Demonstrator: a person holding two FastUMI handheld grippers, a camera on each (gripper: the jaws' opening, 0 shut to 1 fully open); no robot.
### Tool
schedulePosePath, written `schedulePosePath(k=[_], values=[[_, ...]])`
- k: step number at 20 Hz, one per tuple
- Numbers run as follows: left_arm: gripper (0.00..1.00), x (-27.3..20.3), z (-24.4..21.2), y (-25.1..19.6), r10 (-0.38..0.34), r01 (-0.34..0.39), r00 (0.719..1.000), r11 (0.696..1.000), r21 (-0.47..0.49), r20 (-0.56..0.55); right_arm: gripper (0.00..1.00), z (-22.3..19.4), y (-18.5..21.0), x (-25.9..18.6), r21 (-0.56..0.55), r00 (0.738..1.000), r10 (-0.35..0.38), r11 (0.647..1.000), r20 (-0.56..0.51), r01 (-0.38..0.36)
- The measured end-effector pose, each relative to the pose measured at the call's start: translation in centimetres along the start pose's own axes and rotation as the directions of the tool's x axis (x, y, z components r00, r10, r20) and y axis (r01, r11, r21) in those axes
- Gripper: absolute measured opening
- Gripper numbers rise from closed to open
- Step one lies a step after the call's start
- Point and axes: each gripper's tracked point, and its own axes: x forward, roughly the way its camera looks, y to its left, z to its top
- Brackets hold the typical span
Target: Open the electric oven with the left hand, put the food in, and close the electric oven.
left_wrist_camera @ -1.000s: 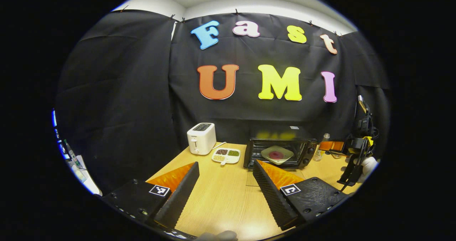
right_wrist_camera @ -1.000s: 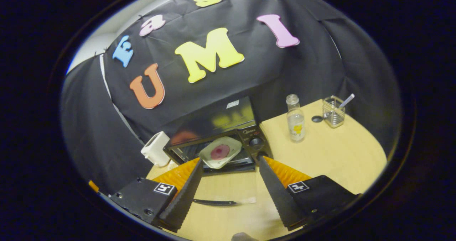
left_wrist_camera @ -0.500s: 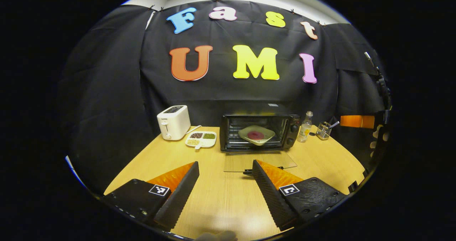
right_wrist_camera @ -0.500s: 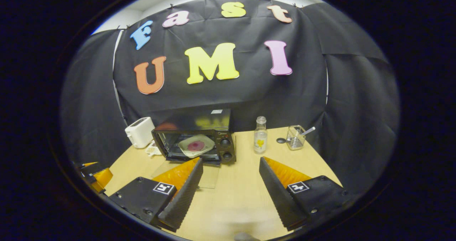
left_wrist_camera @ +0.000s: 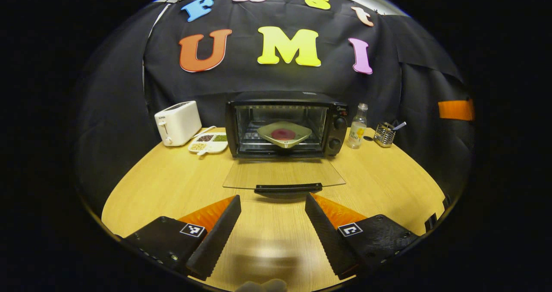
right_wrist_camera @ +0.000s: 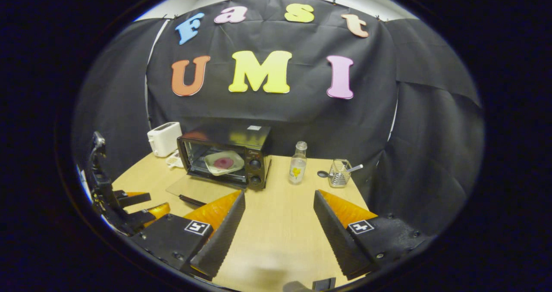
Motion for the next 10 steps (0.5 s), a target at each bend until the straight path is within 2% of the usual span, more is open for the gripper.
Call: schedulePosePath(k=[2, 3, 5, 6, 9, 10], values=[[0.96, 1.6, -1.2, -0.8, -0.006, 0.006, 0.999, 1.000, 0.008, -0.034, 1.00, -0.4, -0.7, 0.1, 0.008, 1.000, -0.004, 1.000, -0.017, 0.004], [0.96, 2.1, -1.7, -1.1, -0.008, 0.008, 0.999, 1.000, 0.005, -0.045, 0.96, -0.5, -1.2, 0.2, 0.011, 1.000, -0.006, 1.000, -0.026, 0.006], [0.96, 3.6, -2.3, -1.5, -0.008, 0.008, 0.998, 1.000, 0.005, -0.062, 0.96, -0.8, -2.1, 0.3, 0.018, 0.999, -0.020, 1.000, -0.042, 0.020], [0.96, 4.3, -2.6, -1.6, -0.009, 0.009, 0.997, 1.000, 0.003, -0.071, 1.00, -0.8, -2.6, 0.3, 0.022, 0.998, -0.029, 0.999, -0.047, 0.030], [0.96, 6.0, -3.7, -2.1, -0.017, 0.016, 0.995, 1.000, -0.008, -0.096, 0.96, -1.1, -3.8, 0.3, 0.033, 0.997, -0.056, 0.998, -0.062, 0.058], [0.96, 6.7, -3.9, -2.3, -0.022, 0.022, 0.995, 1.000, -0.003, -0.099, 1.00, -1.2, -4.1, 0.2, 0.030, 0.996, -0.064, 0.997, -0.067, 0.066]])
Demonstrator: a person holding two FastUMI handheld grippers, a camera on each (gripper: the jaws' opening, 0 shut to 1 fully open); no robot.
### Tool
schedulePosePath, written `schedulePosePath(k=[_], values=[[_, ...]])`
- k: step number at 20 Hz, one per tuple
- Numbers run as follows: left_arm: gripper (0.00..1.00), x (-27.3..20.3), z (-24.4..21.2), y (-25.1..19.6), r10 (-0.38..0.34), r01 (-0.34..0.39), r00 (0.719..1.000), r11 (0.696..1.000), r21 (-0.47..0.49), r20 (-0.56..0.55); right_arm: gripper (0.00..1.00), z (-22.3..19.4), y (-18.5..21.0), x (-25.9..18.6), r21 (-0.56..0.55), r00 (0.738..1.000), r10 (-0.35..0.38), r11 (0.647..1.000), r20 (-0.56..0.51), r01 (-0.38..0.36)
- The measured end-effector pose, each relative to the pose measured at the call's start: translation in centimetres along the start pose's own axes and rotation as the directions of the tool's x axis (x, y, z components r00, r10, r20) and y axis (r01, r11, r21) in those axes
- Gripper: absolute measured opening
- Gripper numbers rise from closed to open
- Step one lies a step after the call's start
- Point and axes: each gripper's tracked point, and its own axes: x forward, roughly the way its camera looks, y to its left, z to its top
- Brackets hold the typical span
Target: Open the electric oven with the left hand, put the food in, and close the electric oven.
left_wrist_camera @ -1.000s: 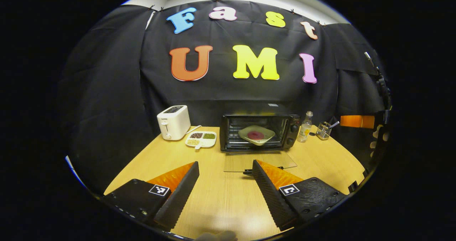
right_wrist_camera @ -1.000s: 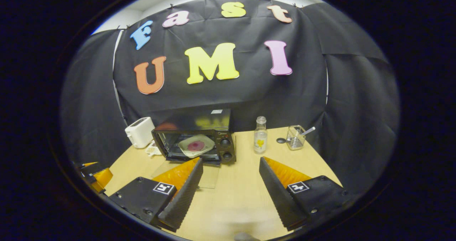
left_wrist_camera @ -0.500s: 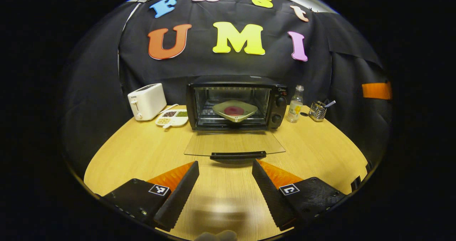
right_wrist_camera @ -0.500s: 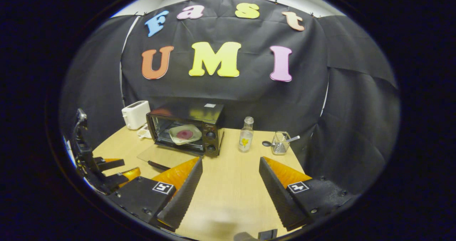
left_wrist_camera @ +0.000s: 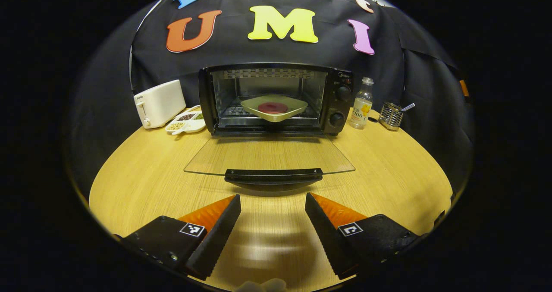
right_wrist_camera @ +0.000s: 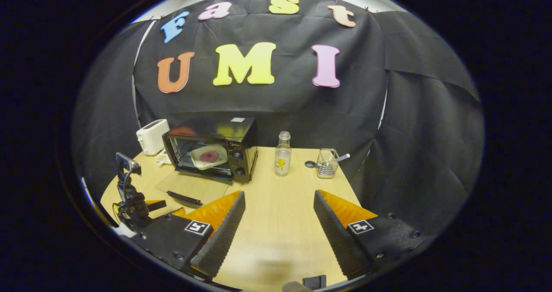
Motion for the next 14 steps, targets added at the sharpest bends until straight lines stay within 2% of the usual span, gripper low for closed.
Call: schedulePosePath(k=[1, 2, 4, 10, 14], values=[[0.96, 0.6, -0.4, -0.1, -0.002, 0.002, 1.000, 1.000, -0.001, -0.007, 0.96, -0.2, -0.3, -0.1, 0.001, 1.000, -0.006, 1.000, -0.007, 0.006], [0.96, 1.1, -0.6, -0.2, -0.003, 0.003, 1.000, 1.000, -0.006, -0.016, 1.00, -0.3, -0.5, -0.3, 0.006, 1.000, -0.010, 1.000, -0.014, 0.010], [0.96, 2.1, -1.1, 0.0, 0.006, -0.006, 0.999, 1.000, -0.004, -0.034, 0.96, -0.3, -1.1, -0.6, 0.017, 0.999, -0.028, 0.999, -0.019, 0.028], [0.96, 3.8, -1.6, 1.1, 0.045, -0.044, 0.997, 0.999, 0.023, -0.056, 0.96, -1.1, -2.1, -1.1, 0.046, 0.998, -0.056, 0.997, -0.038, 0.057], [0.96, 3.9, -1.3, 1.0, 0.043, -0.040, 0.998, 0.998, 0.051, -0.051, 0.96, -1.3, -2.4, -0.8, 0.041, 0.998, -0.057, 0.997, -0.038, 0.058]])
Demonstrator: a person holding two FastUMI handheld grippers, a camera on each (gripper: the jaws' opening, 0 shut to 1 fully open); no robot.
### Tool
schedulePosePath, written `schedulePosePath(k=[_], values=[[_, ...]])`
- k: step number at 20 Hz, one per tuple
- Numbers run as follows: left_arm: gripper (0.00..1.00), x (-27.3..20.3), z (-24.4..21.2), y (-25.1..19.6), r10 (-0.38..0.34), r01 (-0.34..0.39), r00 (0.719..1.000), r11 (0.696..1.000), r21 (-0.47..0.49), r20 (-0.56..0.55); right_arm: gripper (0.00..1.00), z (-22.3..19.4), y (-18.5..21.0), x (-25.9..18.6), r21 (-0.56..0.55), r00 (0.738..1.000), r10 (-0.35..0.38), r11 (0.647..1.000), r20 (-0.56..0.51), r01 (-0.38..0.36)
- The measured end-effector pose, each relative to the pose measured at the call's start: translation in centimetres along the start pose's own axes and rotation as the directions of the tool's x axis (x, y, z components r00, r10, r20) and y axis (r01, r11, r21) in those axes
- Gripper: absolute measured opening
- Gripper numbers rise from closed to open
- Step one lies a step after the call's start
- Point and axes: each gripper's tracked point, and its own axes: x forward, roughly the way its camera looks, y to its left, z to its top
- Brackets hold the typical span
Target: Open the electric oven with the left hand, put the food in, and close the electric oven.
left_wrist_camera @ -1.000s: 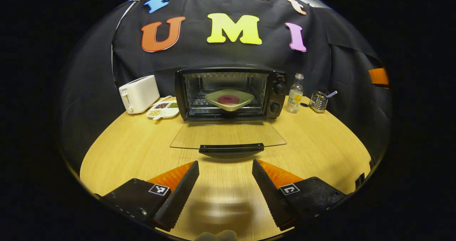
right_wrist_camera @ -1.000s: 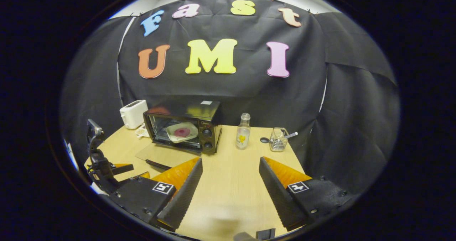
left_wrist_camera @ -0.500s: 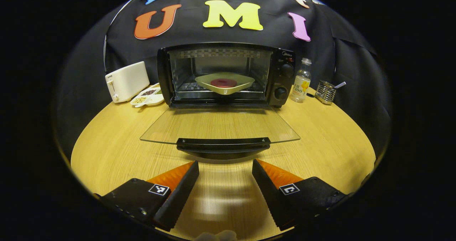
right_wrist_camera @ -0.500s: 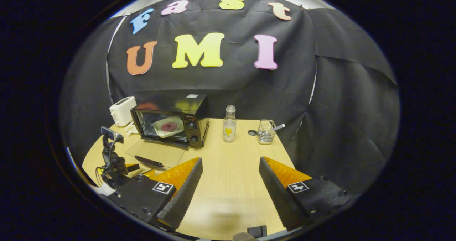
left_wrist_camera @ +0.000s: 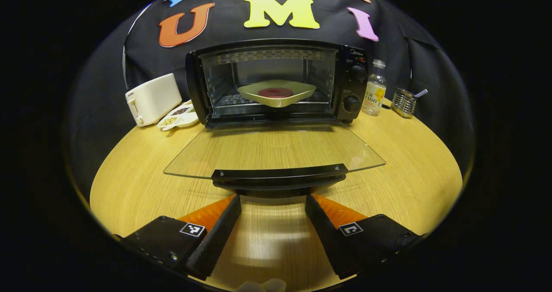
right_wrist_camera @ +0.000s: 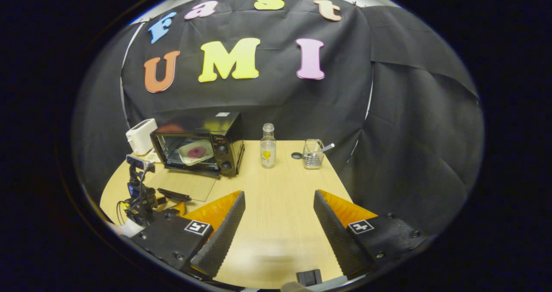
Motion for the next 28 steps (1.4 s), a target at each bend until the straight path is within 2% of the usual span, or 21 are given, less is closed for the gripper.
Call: schedulePosePath(k=[2, 3, 4, 8, 17, 24, 28], values=[[0.96, -0.2, 0.4, 0.0, 0.001, -0.001, 1.000, 1.000, 0.001, 0.005, 0.96, 0.1, 0.0, 0.1, 0.006, 1.000, 0.004, 1.000, 0.000, -0.004], [1.00, -0.3, 0.7, 0.0, 0.001, -0.001, 1.000, 1.000, 0.000, 0.009, 0.96, 0.2, -0.1, 0.1, 0.009, 1.000, 0.009, 1.000, 0.002, -0.009], [0.96, -0.6, 1.3, 0.1, 0.003, -0.003, 1.000, 1.000, 0.002, 0.016, 0.96, 0.3, -0.2, 0.0, 0.011, 1.000, 0.009, 1.000, 0.004, -0.009], [0.97, -1.5, 4.0, 0.2, 0.005, -0.006, 0.999, 1.000, 0.015, 0.053, 0.96, 0.0, -0.3, 0.2, 0.032, 1.000, 0.022, 0.999, -0.001, -0.022], [0.97, -2.4, 13.1, 1.1, 0.019, -0.023, 0.982, 1.000, 0.020, 0.189, 0.96, -0.6, -0.8, 0.7, 0.079, 1.000, 0.030, 0.996, 0.001, -0.030], [0.97, -2.7, 11.8, 0.1, 0.011, -0.013, 0.987, 1.000, 0.006, 0.162, 0.96, -0.6, -1.1, 0.6, 0.070, 1.000, 0.025, 0.997, 0.005, -0.026], [0.96, -2.5, 13.1, 0.2, 0.016, -0.020, 0.984, 1.000, 0.024, 0.179, 0.96, -0.6, -1.4, 0.2, 0.071, 1.000, 0.030, 0.997, 0.007, -0.031]])
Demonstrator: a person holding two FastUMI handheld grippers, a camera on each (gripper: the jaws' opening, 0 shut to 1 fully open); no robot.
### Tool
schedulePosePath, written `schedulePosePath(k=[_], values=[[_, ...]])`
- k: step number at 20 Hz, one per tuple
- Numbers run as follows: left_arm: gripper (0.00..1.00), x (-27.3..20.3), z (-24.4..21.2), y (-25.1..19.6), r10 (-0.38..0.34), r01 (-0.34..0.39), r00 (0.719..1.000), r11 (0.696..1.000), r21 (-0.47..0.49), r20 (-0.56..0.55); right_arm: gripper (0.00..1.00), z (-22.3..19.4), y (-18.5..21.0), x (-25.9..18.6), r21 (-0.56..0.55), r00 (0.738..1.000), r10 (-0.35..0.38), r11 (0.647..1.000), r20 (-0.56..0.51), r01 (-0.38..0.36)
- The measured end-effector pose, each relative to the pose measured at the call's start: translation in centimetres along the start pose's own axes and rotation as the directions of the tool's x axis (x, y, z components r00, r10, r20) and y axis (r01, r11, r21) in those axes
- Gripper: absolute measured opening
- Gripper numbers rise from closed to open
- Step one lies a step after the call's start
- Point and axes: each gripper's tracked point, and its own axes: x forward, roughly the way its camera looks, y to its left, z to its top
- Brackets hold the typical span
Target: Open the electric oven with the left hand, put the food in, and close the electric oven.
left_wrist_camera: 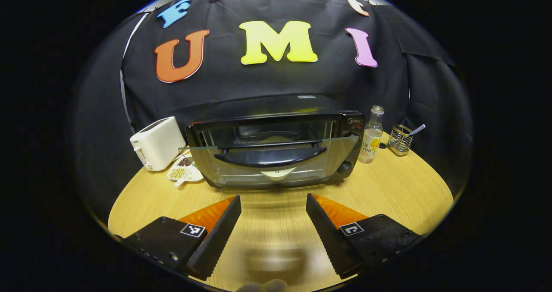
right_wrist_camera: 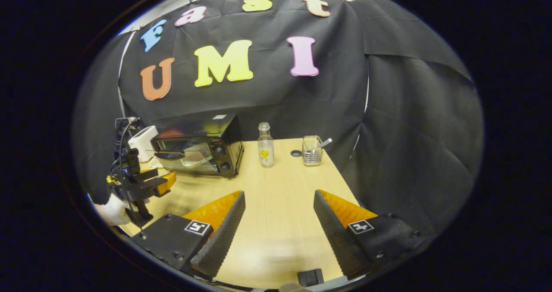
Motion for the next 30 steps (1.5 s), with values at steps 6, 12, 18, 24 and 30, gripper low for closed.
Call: schedulePosePath(k=[6, 12, 18, 24, 30], values=[[0.97, 2.0, 3.8, 1.0, 0.022, -0.023, 0.998, 1.000, 0.016, 0.058, 0.96, -0.6, -0.9, -0.6, 0.001, 1.000, 0.005, 1.000, -0.006, -0.005], [0.97, 1.7, 4.3, 2.2, 0.063, -0.062, 0.996, 0.998, -0.016, 0.067, 0.96, 0.0, -2.1, -1.2, -0.006, 1.000, 0.013, 1.000, 0.011, -0.013], [0.97, -1.6, 3.6, 1.4, 0.079, -0.076, 0.994, 0.996, -0.052, 0.069, 0.96, 0.8, -1.4, -1.0, -0.035, 0.996, 0.083, 0.996, 0.026, -0.082], [0.97, -10.1, 8.1, 0.8, 0.102, -0.085, 0.979, 0.991, -0.102, 0.177, 0.96, 5.1, 0.3, -3.1, -0.059, 0.980, 0.162, 0.986, 0.119, -0.156], [0.96, -22.8, 14.4, 2.8, 0.037, -0.012, 0.924, 0.998, -0.068, 0.380, 1.00, 9.9, 2.9, -10.6, -0.034, 0.949, 0.115, 0.993, 0.293, -0.110]])
